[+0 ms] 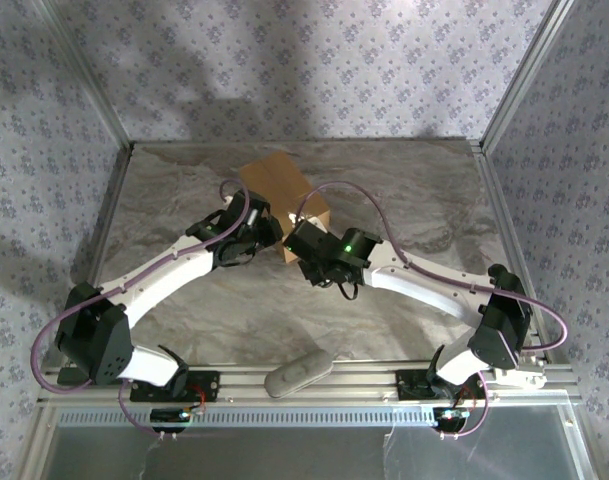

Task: Unpack the express box

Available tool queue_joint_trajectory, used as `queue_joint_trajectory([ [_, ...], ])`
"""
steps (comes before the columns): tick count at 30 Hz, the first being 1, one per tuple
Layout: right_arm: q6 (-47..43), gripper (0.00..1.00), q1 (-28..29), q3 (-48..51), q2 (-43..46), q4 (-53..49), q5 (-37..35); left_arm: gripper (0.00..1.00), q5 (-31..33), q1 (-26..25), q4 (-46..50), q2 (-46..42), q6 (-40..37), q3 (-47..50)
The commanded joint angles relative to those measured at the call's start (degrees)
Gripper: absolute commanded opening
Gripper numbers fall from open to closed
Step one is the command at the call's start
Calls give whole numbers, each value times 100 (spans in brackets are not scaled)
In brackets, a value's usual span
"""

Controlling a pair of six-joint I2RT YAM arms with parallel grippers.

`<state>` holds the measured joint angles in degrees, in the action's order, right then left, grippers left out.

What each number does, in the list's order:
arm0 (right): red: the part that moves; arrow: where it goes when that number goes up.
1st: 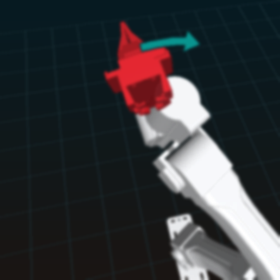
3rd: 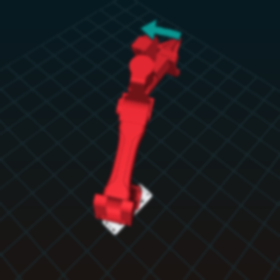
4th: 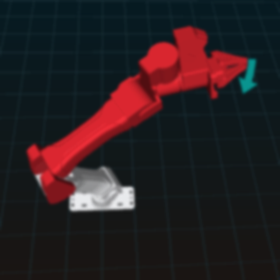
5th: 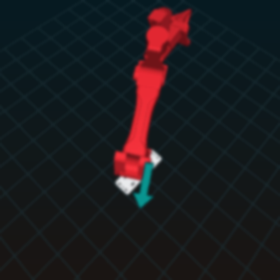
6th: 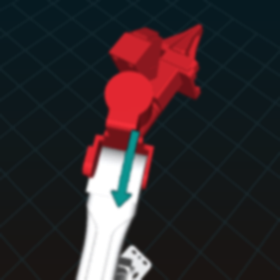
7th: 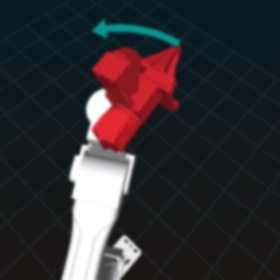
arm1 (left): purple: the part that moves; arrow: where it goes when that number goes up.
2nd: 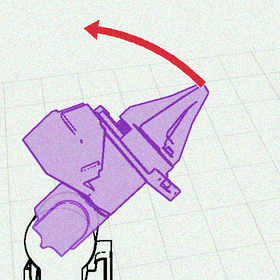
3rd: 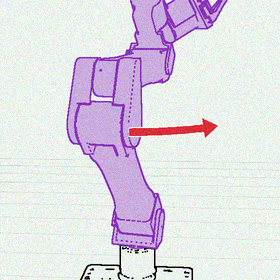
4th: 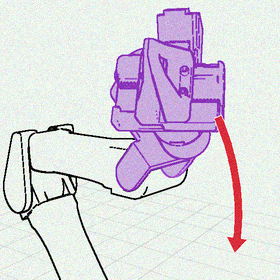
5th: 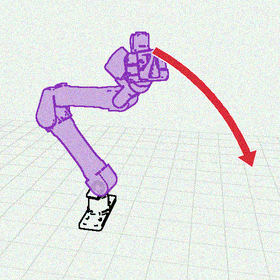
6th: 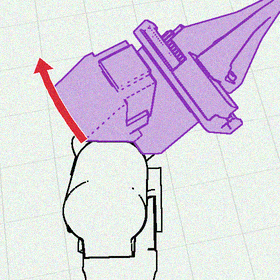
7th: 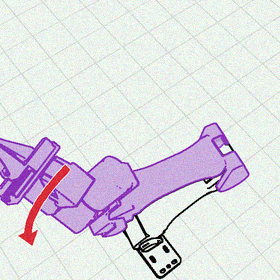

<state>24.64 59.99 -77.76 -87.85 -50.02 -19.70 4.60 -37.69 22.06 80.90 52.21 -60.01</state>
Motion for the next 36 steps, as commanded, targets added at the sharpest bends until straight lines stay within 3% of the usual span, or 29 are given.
queue_joint_trajectory([
  [1,-970,0,616,-208,-51,831,1171,43,-841,-383,-920,229,0,-294],
  [5,-1147,0,760,-316,-153,653,706,43,-838,-387,-839,229,-35,-353],
  [11,-1216,0,857,-295,-165,699,582,43,-844,-392,-774,209,-42,-395],
  [23,-925,0,527,147,241,1703,2065,43,-840,-546,-994,353,117,-379],
  [36,-1240,0,980,-190,-96,1188,1422,43,-750,-658,-1145,480,221,-563],
])
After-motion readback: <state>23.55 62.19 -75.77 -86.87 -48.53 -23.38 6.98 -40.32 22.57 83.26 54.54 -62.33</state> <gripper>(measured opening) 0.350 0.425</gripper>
